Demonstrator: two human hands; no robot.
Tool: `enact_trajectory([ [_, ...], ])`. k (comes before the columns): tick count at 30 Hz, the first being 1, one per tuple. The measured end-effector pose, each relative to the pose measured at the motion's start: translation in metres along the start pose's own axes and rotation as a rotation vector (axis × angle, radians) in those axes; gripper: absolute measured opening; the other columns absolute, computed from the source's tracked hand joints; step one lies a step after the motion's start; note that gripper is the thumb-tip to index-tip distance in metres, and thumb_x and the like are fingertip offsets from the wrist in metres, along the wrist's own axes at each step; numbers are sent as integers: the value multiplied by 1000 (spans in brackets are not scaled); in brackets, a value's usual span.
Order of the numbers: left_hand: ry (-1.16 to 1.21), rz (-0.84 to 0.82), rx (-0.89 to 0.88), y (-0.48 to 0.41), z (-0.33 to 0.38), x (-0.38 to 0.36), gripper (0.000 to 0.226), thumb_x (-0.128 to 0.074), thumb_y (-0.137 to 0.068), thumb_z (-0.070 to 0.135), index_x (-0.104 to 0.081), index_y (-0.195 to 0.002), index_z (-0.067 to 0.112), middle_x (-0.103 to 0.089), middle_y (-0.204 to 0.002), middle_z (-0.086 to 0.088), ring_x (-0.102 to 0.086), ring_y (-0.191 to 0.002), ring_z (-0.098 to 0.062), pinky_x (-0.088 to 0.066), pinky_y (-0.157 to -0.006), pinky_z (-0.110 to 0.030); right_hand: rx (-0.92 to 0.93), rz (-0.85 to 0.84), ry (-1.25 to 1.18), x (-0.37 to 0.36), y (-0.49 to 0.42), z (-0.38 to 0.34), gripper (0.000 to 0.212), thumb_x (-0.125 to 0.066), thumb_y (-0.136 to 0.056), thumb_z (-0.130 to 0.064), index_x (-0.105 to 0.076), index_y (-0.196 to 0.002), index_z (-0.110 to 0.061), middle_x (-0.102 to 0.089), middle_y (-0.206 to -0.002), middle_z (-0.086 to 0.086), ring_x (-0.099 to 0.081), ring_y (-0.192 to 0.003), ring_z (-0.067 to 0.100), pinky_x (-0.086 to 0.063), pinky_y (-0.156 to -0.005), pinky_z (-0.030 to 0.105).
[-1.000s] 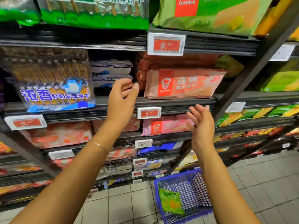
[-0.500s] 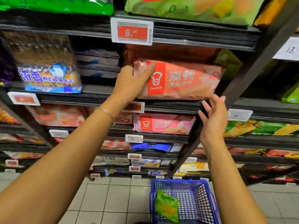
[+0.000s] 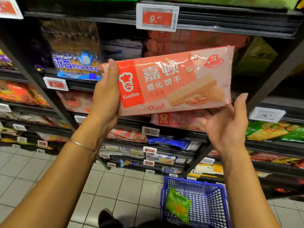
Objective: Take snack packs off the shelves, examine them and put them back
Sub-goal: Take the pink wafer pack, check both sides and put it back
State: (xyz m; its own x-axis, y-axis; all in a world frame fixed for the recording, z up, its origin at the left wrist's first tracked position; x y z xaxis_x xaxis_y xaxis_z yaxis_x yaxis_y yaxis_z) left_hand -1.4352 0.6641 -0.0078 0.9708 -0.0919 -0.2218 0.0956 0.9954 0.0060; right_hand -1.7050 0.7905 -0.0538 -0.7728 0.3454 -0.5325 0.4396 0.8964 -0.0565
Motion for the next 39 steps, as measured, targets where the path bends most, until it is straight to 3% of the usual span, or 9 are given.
enact_trajectory([
  [4,-26,69,151,31,-31,34,60,-49,-97,73,-73,-110,20,-82,-96,-5,-81,-85,-22,-65,-64,-37,-140,-179,102,-11,9,18,85,-57,-85,-73,-56,-146,-13,-62,-142,21,-61,-128,43,-57,-93,59],
  [7,-36,115,209,50,-48,58,58,-50,-95,75,-77,-104,24,-82,-95,-6,-81,-83,-22,-64,-60,-35,-221,-202,210,-6,17,37,76,-76,-77,-68,-66,-134,-20,-69,-133,17,-68,-119,38,-61,-86,51],
  [12,-97,88,260,69,-66,74,61,-54,-82,84,-79,-102,32,-82,-100,-5,-81,-88,-23,-63,-60,-32,-251,-169,303,4,25,57,72,-79,-79,-63,-65,-134,-19,-71,-129,17,-70,-115,38,-62,-87,49],
  [16,-13,-91,266,77,-69,75,56,-84,-80,53,-72,-123,20,-78,-117,-9,-77,-105,-28,-64,-76,-35,-253,-128,263,6,28,57,77,-79,-80,-60,-61,-137,-11,-73,-125,18,-73,-109,35,-63,-79,41],
  [20,-22,-122,221,83,-69,80,52,-81,-77,23,-66,-126,16,-78,-117,-11,-77,-105,-28,-64,-78,-34,-279,-130,252,7,29,55,62,-75,-84,-54,-68,-131,-15,-74,-122,17,-75,-105,31,-64,-76,38],
  [25,-13,-92,189,87,-65,82,45,-78,-77,19,-69,-122,16,-79,-114,-12,-78,-100,-28,-64,-75,-33,-309,-219,250,-2,33,57,58,-82,-71,-67,-78,-115,-30,-77,-116,7,-75,-107,27,-63,-79,40],
  [30,-33,-117,173,87,-63,80,42,-80,-78,24,-71,-119,20,-79,-114,-10,-77,-104,-29,-64,-76,-33,-287,-155,299,6,33,59,48,-69,-88,-38,-64,-130,-14,-77,-116,10,-75,-105,28,-63,-77,33],
  [35,102,-196,177,92,-60,75,90,-95,-63,54,-62,-134,12,-74,-127,-12,-72,-116,-31,-63,-86,-40,-269,-130,209,9,35,56,42,-72,-88,-35,-66,-124,-14,-78,-114,8,-76,-102,24,-62,-77,31],
  [39,27,-230,135,93,-60,72,66,-88,-72,17,-60,-132,15,-76,-122,-10,-73,-115,-32,-63,-85,-35,-255,-126,208,10,35,57,46,-72,-86,-35,-65,-126,-14,-77,-116,8,-75,-105,25,-62,-79,31],
])
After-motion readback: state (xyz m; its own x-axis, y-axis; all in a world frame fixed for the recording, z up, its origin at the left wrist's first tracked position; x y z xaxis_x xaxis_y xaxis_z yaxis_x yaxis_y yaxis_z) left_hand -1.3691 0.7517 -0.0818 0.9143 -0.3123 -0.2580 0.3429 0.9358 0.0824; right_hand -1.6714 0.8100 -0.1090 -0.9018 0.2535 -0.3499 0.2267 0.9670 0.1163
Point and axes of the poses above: each hand's wrist, its own y-axis away from the middle knuckle, its own x-axis out of the back of the hand, z = x × y, the point moved 8 cm from there along -y, towards the middle knuckle
